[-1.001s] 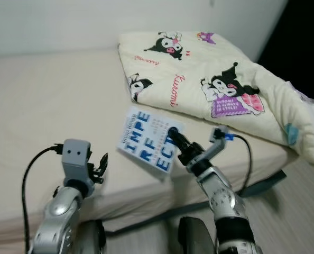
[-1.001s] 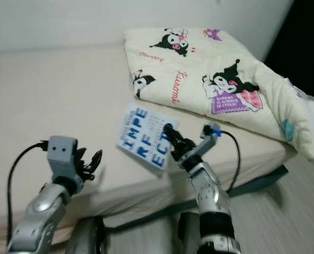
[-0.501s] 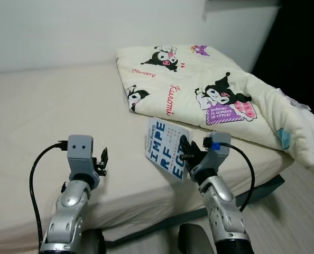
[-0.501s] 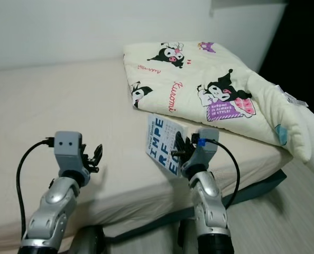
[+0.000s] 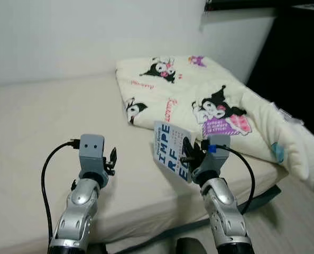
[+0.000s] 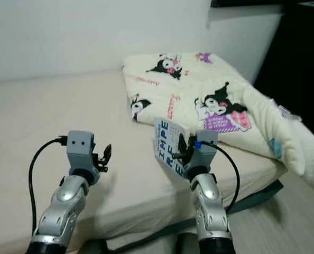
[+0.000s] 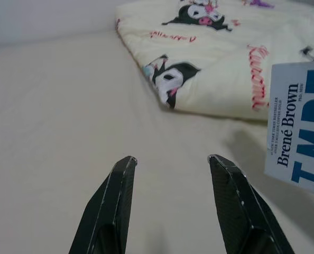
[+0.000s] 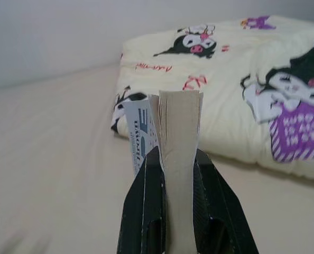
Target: Clean up the room
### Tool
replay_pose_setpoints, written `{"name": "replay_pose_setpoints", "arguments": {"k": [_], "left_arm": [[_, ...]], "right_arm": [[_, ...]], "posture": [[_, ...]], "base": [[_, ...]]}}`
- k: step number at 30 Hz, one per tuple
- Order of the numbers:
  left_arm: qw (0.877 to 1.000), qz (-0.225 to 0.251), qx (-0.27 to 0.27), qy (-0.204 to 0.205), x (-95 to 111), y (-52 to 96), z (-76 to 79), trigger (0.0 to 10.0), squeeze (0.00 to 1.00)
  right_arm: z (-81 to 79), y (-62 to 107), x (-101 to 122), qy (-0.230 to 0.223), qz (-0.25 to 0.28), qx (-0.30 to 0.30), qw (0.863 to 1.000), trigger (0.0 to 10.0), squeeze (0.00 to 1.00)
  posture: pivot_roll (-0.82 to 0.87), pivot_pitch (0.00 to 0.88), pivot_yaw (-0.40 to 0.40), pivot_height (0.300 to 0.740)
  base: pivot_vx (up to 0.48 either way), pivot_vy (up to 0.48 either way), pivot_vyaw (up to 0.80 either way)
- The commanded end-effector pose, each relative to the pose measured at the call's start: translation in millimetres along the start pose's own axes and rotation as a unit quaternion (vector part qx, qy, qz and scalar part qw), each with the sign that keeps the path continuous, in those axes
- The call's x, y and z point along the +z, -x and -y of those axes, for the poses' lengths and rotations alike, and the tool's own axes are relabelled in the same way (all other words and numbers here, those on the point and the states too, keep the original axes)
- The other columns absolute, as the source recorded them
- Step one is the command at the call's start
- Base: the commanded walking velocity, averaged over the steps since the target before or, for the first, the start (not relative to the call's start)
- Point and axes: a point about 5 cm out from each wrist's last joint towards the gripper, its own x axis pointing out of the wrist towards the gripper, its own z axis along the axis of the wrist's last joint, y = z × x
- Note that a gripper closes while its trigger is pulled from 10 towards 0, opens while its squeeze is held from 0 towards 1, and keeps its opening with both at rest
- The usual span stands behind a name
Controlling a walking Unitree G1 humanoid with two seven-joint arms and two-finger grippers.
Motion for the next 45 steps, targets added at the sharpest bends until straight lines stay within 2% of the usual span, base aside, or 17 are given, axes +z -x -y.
{"name": "replay_pose_setpoints", "arguments": {"k": [1, 4, 5, 7, 9, 16, 20, 22, 24, 26, 34, 39, 45], "left_arm": [[1.000, -0.005, 0.011, 0.019, -4, -0.2, -2.1, 10.0, 0.00], [1.000, -0.003, 0.004, 0.021, -3, 0.4, -1.5, 10.0, 0.00], [0.999, -0.003, -0.013, 0.033, -2, 1.6, 1.8, 10.0, 0.00], [0.999, -0.004, -0.018, 0.038, -2, 1.6, 2.8, 10.0, 0.00], [0.998, -0.007, -0.019, 0.060, -2, 1.3, 3.6, 10.0, 0.00], [0.999, 0.000, -0.011, 0.048, -1, -0.5, 1.4, 10.0, 0.00], [0.997, -0.024, -0.018, 0.073, -7, 0.5, 1.2, 10.0, 0.00], [0.998, -0.020, -0.012, 0.065, -8, 1.7, -1.0, 10.0, 0.00], [1.000, -0.008, -0.009, 0.025, -8, 1.9, -2.9, 10.0, 0.00], [1.000, -0.002, -0.013, 0.010, -7, 1.4, -2.9, 10.0, 0.00], [1.000, -0.003, -0.015, 0.010, -6, -1.2, -3.0, 10.0, 0.00], [1.000, -0.005, -0.021, 0.010, -4, -0.9, 1.7, 10.0, 0.00], [1.000, -0.004, -0.026, 0.001, -3, -1.3, 5.7, 10.0, 0.00]], "right_arm": [[-2.8, -0.7, 5, 0.006, 0.018, 0.003, 1.000, 10.0, 0.00], [-3.1, -0.6, 5, 0.004, 0.017, 0.003, 1.000, 10.0, 0.00], [-5.0, -1.0, 4, 0.003, 0.015, 0.006, 1.000, 10.0, 0.00], [-5.9, -1.5, 4, 0.003, 0.015, 0.007, 1.000, 10.0, 0.00], [-7.3, -2.4, 5, 0.003, 0.015, 0.009, 1.000, 10.0, 0.00], [-8.1, -3.2, 5, 0.004, 0.015, 0.009, 1.000, 10.0, 0.00], [-7.9, -2.3, 4, 0.006, 0.014, 0.010, 1.000, 10.0, 0.00], [-8.4, -1.8, 3, 0.006, 0.012, 0.010, 1.000, 10.0, 0.00], [-9.0, -1.7, 0, 0.007, -0.001, 0.012, 1.000, 10.0, 0.00], [-8.3, -0.7, -7, 0.011, -0.017, 0.012, 1.000, 10.0, 0.00], [-4.2, 2.3, -14, 0.027, -0.033, 0.002, 0.999, 10.0, 0.00], [-3.4, 1.7, -14, 0.046, -0.036, -0.002, 0.998, 10.0, 0.00], [-1.4, 1.7, -15, 0.040, -0.041, -0.008, 0.998, 10.0, 0.00]], "posture": [[-0.02, 0.000, -0.057, 0.661], [-0.02, 0.000, -0.060, 0.671], [-0.02, 0.000, -0.064, 0.681], [-0.02, 0.000, -0.065, 0.686], [-0.02, 0.000, -0.066, 0.696], [-0.02, 0.000, -0.067, 0.716], [-0.02, 0.000, -0.067, 0.731], [-0.02, 0.000, -0.068, 0.740], [-0.02, 0.000, -0.068, 0.740], [-0.02, 0.000, -0.068, 0.740], [-0.02, 0.000, -0.070, 0.740], [-0.02, 0.000, -0.069, 0.740], [-0.02, 0.000, -0.068, 0.740]], "base": [[0.000, 0.000, 0.00], [0.000, 0.000, 0.00], [0.000, 0.000, 0.00], [0.000, 0.000, 0.00], [0.000, 0.000, 0.00], [0.000, 0.000, 0.00], [0.000, 0.000, 0.00], [0.000, 0.000, 0.00], [0.000, 0.000, 0.00], [0.000, 0.000, 0.00], [0.000, 0.000, 0.00], [0.000, -0.480, 0.27], [0.000, -0.480, 0.80]]}}
